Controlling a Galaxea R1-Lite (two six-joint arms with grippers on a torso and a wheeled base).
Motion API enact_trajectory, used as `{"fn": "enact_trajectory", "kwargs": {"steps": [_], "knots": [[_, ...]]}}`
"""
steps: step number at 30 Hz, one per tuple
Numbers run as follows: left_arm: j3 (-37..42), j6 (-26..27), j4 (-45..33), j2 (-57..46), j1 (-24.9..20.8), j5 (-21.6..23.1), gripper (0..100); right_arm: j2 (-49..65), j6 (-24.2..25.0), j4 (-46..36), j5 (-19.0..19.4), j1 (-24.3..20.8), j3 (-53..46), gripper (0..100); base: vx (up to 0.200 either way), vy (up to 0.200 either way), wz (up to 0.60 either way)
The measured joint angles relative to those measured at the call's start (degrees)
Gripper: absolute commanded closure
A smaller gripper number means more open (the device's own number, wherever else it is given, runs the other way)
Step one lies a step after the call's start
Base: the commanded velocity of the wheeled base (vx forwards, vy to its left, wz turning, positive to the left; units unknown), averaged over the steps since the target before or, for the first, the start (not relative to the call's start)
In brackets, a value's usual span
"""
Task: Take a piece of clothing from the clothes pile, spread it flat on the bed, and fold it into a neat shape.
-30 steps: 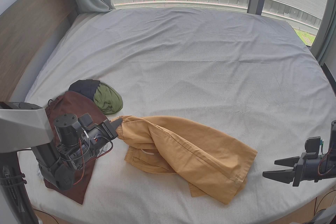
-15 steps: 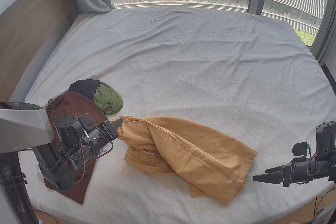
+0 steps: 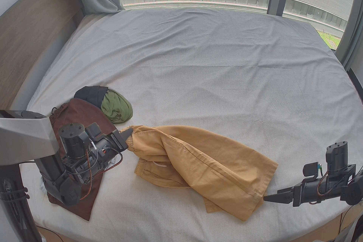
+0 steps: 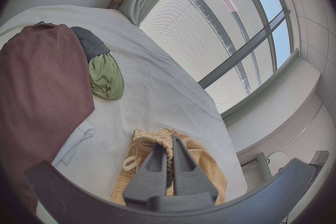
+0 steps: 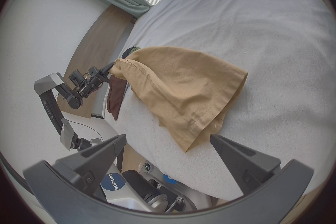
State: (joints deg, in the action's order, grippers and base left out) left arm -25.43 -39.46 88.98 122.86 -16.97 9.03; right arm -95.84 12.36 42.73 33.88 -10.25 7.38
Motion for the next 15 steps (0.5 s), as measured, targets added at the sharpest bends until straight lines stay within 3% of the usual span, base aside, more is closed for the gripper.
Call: {"fn": "enact_trajectory", "kwargs": {"steps": [15], "knots": [[-0.1,0.0,0.0,0.0,0.2,0.0,100,-12.9,1.7,12.5,0.8,0.0,-1.6,0,0.000,0.000,0.00]]}}
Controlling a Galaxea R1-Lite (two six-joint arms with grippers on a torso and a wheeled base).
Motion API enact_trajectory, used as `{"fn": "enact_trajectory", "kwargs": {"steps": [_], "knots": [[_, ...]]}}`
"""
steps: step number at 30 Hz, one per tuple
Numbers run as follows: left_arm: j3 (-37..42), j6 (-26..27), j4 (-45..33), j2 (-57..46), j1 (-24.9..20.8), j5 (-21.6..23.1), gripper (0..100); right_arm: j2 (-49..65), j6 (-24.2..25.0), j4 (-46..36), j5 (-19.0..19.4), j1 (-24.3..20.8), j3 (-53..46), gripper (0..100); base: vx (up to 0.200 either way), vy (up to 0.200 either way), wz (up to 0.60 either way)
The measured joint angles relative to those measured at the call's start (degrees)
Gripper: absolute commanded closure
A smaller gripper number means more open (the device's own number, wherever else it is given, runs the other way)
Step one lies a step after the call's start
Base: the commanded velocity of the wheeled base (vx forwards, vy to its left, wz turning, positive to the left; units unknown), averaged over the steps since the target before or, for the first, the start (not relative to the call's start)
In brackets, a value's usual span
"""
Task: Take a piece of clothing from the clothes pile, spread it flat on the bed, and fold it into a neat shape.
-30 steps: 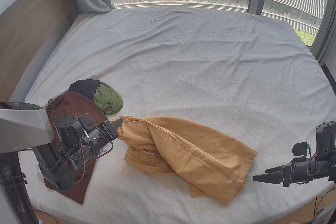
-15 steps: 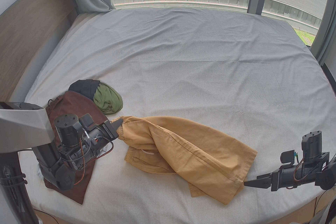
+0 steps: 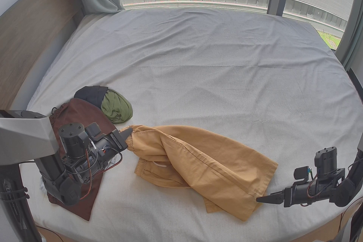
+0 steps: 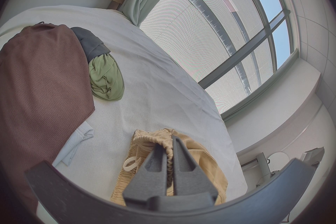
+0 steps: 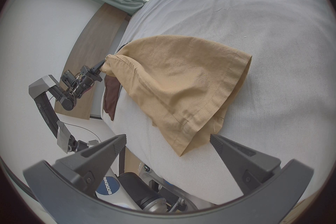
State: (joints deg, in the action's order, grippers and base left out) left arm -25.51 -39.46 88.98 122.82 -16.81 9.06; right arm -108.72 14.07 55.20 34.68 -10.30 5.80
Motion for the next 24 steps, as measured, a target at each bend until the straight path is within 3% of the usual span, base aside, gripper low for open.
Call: {"fn": "enact_trajectory", "kwargs": {"steps": [7,17,24], "knots": [[0.0,0.0,0.0,0.0,0.0,0.0,100,-5.6,4.2,8.2,-0.1,-1.5,-0.7,0,0.000,0.000,0.00],[-0.1,0.0,0.0,-0.1,0.1,0.0,100,-13.1,5.1,20.3,-0.4,-2.6,-2.9,0,0.000,0.000,0.00],[-0.1,0.0,0.0,-0.1,0.1,0.0,100,-17.3,10.6,30.6,-0.5,-5.0,-4.5,0,0.000,0.000,0.00]]}}
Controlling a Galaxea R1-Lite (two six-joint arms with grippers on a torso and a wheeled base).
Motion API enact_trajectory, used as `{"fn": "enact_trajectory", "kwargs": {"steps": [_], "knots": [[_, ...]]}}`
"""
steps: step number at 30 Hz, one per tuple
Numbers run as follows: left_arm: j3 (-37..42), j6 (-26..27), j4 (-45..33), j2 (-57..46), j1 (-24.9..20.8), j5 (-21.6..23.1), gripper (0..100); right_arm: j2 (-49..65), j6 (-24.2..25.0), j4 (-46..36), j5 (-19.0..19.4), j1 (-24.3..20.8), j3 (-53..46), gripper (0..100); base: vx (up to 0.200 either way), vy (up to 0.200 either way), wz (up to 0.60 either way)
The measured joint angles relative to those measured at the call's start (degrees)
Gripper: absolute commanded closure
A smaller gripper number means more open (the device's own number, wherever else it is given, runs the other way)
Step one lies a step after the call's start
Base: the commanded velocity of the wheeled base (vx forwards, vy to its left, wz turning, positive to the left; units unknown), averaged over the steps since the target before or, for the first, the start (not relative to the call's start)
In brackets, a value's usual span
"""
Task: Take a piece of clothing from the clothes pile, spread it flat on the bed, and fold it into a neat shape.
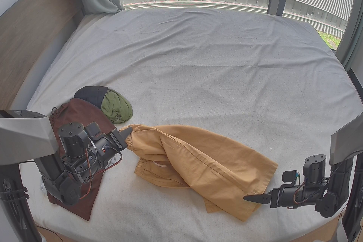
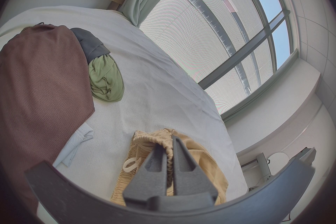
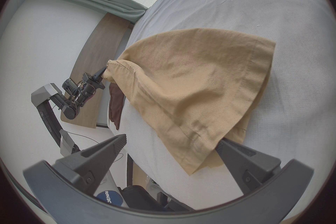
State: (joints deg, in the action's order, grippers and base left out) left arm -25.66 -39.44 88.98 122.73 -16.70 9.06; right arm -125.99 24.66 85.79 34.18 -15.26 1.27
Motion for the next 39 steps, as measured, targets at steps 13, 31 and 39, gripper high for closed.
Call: {"fn": "enact_trajectory", "kwargs": {"steps": [13,31,39], "knots": [[-0.1,0.0,0.0,0.0,0.0,0.0,100,-3.2,2.2,2.3,-0.1,-2.4,-0.3,100,0.000,0.000,0.00],[-0.3,-0.1,0.0,0.1,0.0,0.0,100,6.8,2.9,2.3,1.6,5.8,1.4,100,0.000,0.000,0.00],[0.0,-0.1,0.0,0.2,0.6,0.1,100,11.9,7.4,2.3,3.8,11.2,5.1,100,0.000,0.000,0.00]]}}
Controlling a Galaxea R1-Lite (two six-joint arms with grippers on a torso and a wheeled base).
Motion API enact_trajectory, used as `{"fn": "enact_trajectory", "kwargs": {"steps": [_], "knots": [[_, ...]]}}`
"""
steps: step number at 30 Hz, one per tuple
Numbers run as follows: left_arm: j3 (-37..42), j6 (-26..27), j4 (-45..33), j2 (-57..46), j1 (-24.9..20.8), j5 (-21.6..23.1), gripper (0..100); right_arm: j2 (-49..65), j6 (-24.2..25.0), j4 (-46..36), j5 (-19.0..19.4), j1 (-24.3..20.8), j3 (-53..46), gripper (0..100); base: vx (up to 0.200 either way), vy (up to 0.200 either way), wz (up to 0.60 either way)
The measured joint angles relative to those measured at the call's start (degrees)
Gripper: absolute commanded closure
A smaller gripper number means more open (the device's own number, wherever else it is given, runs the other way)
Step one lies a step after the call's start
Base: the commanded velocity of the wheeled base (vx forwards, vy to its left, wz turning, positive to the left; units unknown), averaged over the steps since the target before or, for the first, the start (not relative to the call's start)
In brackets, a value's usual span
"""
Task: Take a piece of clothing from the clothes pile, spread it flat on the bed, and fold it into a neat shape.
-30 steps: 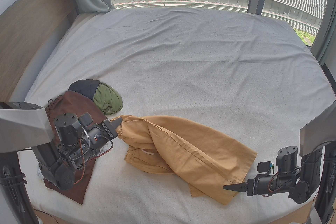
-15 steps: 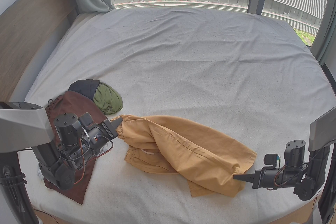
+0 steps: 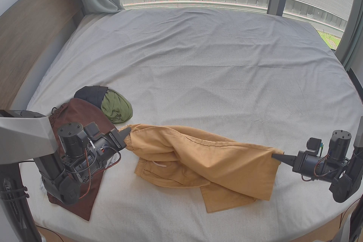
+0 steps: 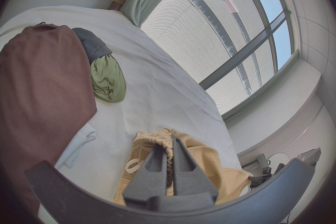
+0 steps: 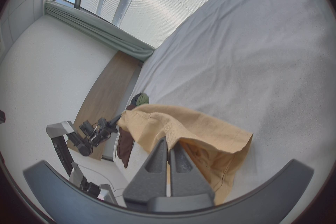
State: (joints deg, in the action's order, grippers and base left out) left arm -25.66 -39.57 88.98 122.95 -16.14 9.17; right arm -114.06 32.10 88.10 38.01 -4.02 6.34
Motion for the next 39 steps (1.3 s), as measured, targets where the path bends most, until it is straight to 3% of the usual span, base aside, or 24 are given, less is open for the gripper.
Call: {"fn": "enact_trajectory", "kwargs": {"steps": [8,23,24,39], "knots": [[0.1,0.0,0.0,0.1,0.9,0.2,100,1.8,0.4,-0.1,0.1,2.8,2.8,100,0.000,0.000,0.00],[-0.1,0.0,0.0,0.2,1.1,0.2,100,-3.8,0.4,0.0,0.4,-3.4,0.2,100,0.000,0.000,0.00],[-0.1,0.0,0.0,0.1,1.1,0.2,100,-4.2,0.3,0.0,0.4,-3.7,0.1,0,0.000,0.000,0.00],[-0.2,0.0,0.0,-0.2,1.1,0.2,100,-9.0,0.6,0.1,-0.2,-6.8,2.8,0,0.000,0.000,0.00]]}}
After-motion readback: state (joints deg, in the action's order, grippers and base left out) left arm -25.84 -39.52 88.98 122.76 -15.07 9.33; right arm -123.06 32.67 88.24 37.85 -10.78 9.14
